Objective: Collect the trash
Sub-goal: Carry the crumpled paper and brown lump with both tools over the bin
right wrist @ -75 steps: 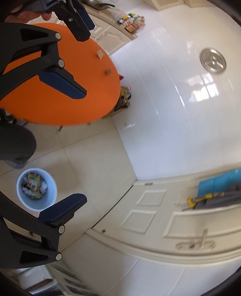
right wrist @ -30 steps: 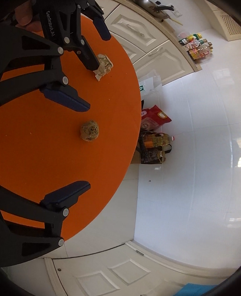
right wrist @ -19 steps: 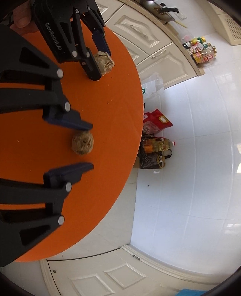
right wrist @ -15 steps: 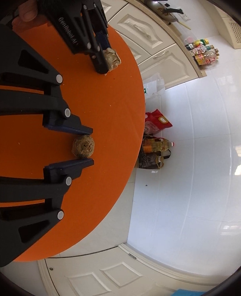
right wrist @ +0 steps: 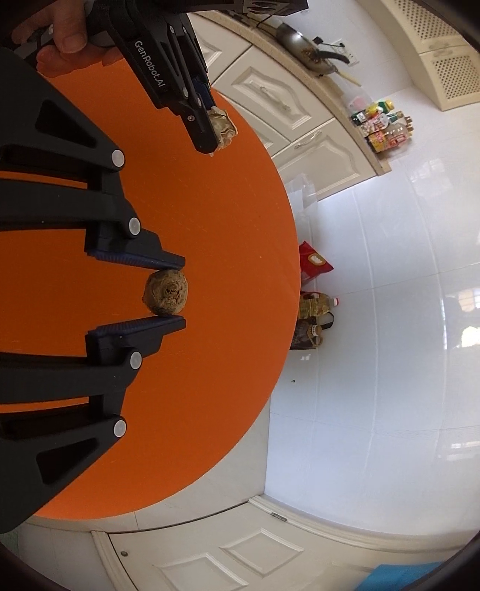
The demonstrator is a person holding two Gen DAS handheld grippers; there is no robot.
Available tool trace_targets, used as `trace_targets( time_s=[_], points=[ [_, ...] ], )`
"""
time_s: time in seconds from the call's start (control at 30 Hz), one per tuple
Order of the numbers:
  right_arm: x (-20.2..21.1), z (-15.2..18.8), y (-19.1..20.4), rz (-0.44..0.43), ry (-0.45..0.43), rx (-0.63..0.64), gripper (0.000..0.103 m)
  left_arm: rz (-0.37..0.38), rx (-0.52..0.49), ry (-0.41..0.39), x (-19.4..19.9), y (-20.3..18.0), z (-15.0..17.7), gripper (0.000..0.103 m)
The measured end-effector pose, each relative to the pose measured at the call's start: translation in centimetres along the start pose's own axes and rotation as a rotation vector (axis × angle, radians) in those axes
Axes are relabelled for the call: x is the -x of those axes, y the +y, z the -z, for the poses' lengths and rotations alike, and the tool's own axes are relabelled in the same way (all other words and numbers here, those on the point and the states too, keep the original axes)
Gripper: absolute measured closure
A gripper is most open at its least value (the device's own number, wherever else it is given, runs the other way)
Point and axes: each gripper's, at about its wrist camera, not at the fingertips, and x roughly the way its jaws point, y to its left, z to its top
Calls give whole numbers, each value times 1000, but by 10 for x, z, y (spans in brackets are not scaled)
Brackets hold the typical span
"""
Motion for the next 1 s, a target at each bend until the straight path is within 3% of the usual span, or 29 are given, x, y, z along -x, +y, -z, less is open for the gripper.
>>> trace_targets(
  time_s=[0.47, 0.77, 1.0],
  points=[
    [150, 82, -17, 25, -150, -61, 78, 115, -119, -128, 114, -62, 77, 79],
    [241, 135, -74, 119, -246, -162, 78, 247, -237, -170, 175, -117, 133, 79],
    [295, 169, -143, 225, -297, -282, 78, 350, -350, -151, 173, -166, 143, 79]
  ],
)
